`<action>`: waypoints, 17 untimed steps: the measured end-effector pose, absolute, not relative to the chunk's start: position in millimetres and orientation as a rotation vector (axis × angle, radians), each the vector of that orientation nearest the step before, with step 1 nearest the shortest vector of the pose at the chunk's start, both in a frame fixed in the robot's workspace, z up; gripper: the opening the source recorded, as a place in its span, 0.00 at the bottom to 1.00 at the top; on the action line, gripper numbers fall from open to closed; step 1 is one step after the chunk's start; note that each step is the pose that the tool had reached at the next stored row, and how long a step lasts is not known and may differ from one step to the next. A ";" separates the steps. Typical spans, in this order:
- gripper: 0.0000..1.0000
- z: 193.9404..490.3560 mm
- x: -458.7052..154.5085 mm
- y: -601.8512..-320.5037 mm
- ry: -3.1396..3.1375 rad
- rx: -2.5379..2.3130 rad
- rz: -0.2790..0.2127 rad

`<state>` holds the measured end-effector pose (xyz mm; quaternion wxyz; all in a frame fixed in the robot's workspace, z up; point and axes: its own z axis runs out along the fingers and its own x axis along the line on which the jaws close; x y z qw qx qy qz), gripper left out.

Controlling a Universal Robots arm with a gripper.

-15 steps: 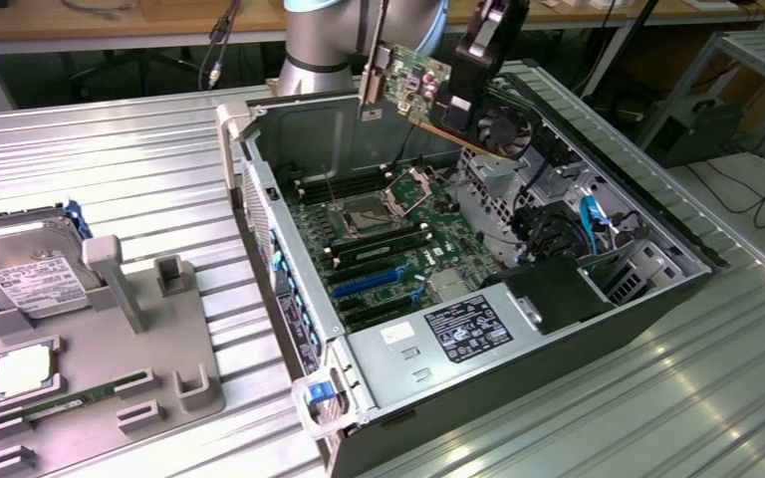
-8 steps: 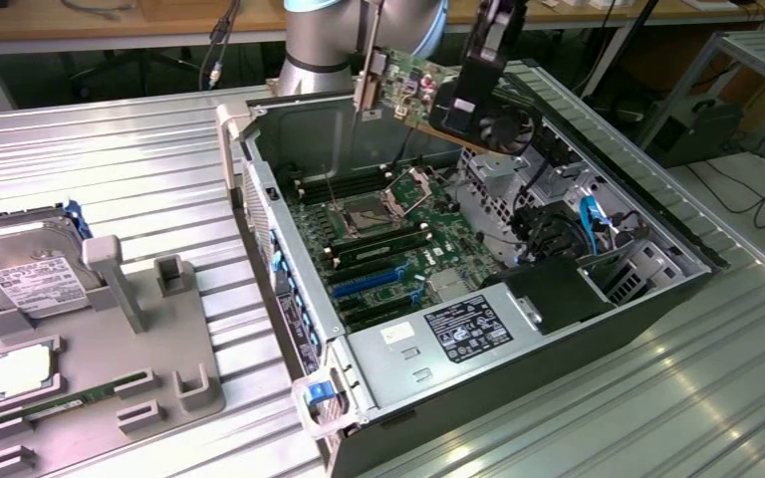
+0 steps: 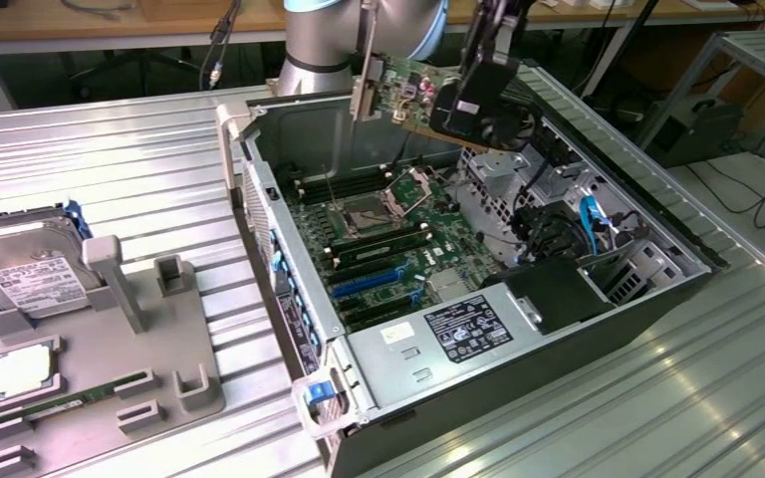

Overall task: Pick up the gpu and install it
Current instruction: 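Insert the gpu into the slot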

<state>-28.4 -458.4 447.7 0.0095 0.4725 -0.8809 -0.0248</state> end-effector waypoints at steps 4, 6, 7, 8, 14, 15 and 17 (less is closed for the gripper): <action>0.28 447.6 -28.4 -458.4 -2.701 1.563 -0.076; 0.28 447.5 -28.4 -458.4 -2.680 1.596 -0.076; 0.28 447.5 -28.4 -458.4 -2.662 1.626 -0.076; 0.28 447.4 -28.4 -458.4 -2.639 1.661 -0.075; 0.28 447.1 -28.3 -458.4 -2.504 1.855 -0.071; 0.28 447.1 -28.3 -458.4 -2.483 1.883 -0.070; 0.28 447.1 -28.4 -458.4 -2.460 1.914 -0.068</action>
